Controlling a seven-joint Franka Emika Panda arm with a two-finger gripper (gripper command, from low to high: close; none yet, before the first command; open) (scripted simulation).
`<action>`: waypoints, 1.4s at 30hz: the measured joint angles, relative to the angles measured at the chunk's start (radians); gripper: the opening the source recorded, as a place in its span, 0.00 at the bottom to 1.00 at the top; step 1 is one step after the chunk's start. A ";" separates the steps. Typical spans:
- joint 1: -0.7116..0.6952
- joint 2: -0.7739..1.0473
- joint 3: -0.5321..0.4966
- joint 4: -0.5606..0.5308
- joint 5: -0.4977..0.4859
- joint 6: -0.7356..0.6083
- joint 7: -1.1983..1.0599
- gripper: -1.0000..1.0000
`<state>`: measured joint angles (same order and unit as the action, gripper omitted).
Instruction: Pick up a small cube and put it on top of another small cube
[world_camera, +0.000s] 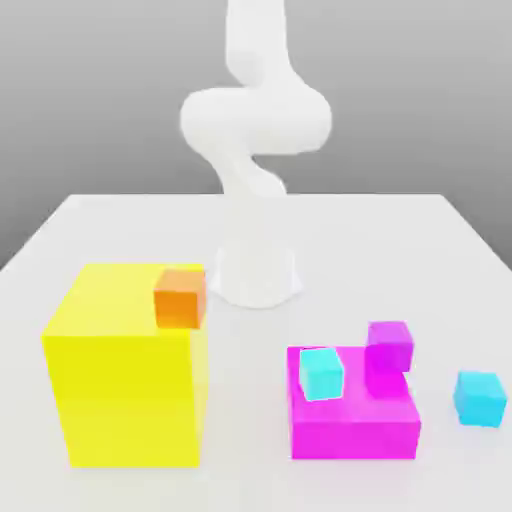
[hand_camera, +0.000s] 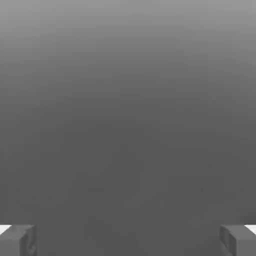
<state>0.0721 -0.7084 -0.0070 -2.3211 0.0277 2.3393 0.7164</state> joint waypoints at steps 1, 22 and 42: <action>0.028 0.040 0.000 -0.009 0.013 0.016 -0.037 0.50; 0.481 0.802 0.143 -0.188 0.006 0.350 -0.564 0.50; 0.548 0.941 0.127 -0.210 -0.102 0.421 -0.566 0.00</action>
<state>0.6205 0.2326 0.1196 -2.5313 -0.0742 2.7603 0.1501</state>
